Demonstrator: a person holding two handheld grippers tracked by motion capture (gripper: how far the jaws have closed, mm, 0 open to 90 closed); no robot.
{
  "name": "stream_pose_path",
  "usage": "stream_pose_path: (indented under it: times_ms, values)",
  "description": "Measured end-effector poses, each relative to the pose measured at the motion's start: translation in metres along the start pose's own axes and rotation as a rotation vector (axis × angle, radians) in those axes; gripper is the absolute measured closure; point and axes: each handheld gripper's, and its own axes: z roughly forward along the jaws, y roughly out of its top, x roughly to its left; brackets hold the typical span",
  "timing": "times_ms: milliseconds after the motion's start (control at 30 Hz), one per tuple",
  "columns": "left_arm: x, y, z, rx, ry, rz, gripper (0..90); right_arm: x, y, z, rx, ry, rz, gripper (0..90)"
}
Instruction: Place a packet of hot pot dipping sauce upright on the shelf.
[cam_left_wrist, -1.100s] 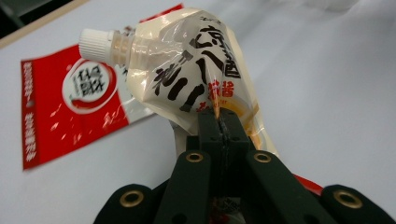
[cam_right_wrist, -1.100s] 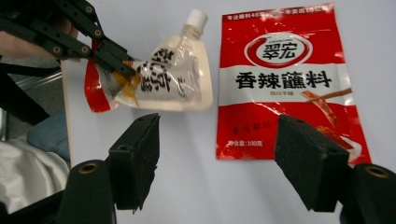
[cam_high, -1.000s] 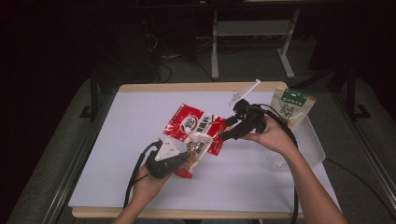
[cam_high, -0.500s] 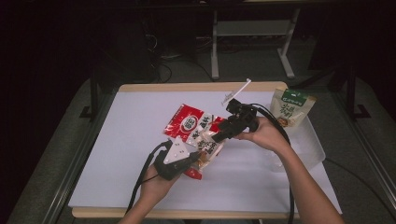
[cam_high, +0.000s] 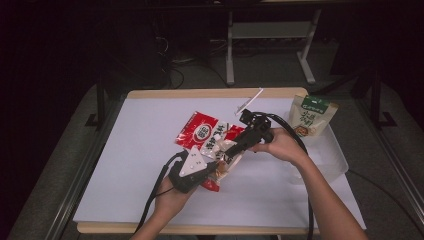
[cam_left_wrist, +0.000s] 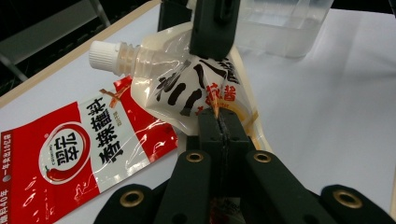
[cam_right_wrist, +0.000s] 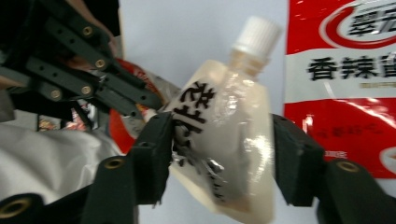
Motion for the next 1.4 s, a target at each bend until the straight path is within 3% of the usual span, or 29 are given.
stream_pose_path:
  times_ms: [133,433,600,800,900,1100,1233,1400]
  values:
    - [0.001,-0.001,0.001,0.01,-0.001,-0.003,90.0,0.0,0.0,0.002,0.006,0.004,-0.007,52.0]
    - [0.004,-0.003,0.008,0.019,-0.014,-0.032,90.0,0.008,0.001,0.003,0.027,-0.063,-0.087,79.3]
    - [0.005,-0.006,0.01,0.03,-0.027,-0.032,90.0,0.013,0.002,0.006,0.05,-0.096,-0.124,86.3]
    - [0.003,-0.008,0.013,0.017,-0.019,-0.042,88.9,0.017,0.003,0.004,0.045,-0.126,-0.173,88.8]
    - [0.004,-0.01,0.015,0.038,-0.017,-0.04,87.4,0.02,0.003,0.002,0.044,-0.142,-0.203,89.4]
    - [0.012,-0.014,0.016,0.041,-0.024,-0.089,84.0,0.024,0.002,-0.003,0.069,-0.2,-0.241,90.0]
    - [0.018,-0.016,0.014,0.044,-0.022,-0.105,79.7,0.022,0.0,-0.01,0.039,-0.202,-0.248,90.0]
    - [0.025,-0.021,0.009,0.058,-0.023,-0.137,71.0,0.025,0.0,-0.015,0.064,-0.223,-0.269,90.0]
